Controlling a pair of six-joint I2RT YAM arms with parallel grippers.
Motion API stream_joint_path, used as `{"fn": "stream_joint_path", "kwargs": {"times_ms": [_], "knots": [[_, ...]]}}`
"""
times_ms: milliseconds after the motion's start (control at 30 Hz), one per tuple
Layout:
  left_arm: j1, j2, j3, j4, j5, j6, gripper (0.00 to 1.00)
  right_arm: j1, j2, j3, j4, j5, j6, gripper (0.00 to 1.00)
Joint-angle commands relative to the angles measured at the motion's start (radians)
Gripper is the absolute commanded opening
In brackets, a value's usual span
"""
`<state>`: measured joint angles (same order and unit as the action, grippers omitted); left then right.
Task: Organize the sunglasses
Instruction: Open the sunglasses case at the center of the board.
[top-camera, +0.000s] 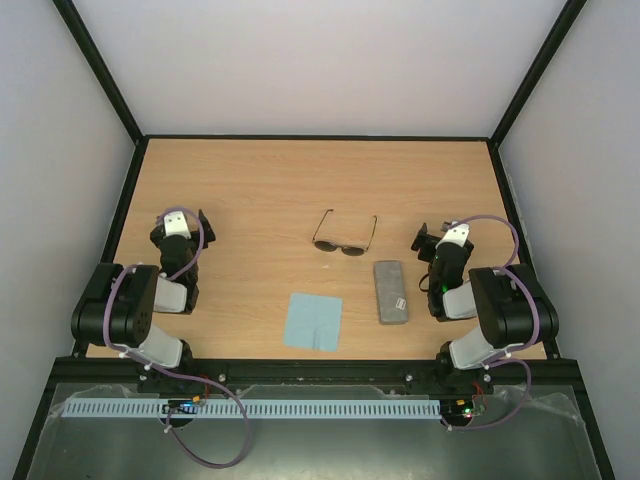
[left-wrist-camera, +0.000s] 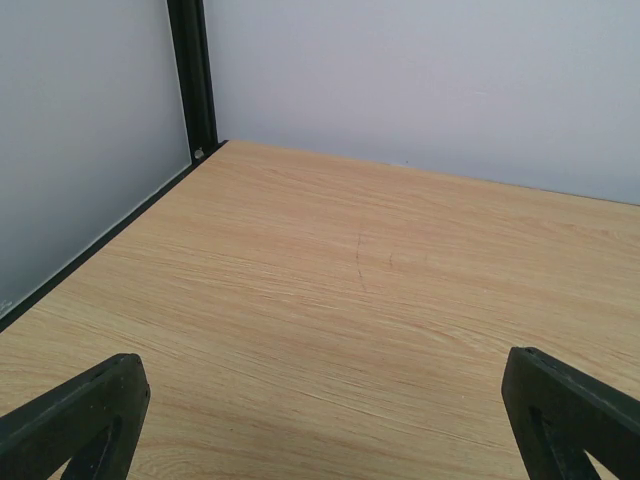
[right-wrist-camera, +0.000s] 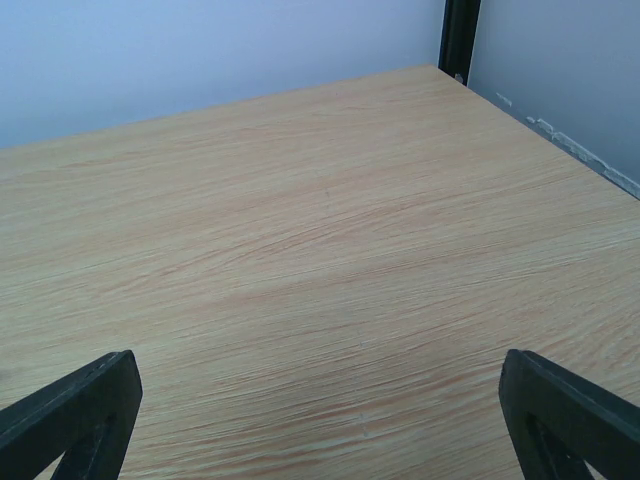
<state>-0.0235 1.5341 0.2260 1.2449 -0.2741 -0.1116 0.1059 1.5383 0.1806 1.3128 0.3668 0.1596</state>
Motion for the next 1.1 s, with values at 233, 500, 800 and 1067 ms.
{"fn": "stream_joint_path", "kwargs": {"times_ms": [233,500,800,1067], "knots": [[-0.004,-0.001,0.005,0.053,-0.013,0.009,0.99,-0.001,0.000,0.013,0.037,0.009,-0.012,0.99],[-0.005,-0.002,0.006,0.051,-0.014,0.008,0.99,-0.001,-0.001,0.011,0.040,0.009,-0.011,0.99],[-0.015,-0.244,0.158,-0.420,-0.052,-0.014,0.99,0.021,-0.364,0.144,-0.476,0.100,0.076,0.99],[-0.026,-0.530,0.461,-1.047,0.121,-0.405,1.00,0.021,-0.490,0.613,-1.336,-0.188,0.325,0.98]]}}
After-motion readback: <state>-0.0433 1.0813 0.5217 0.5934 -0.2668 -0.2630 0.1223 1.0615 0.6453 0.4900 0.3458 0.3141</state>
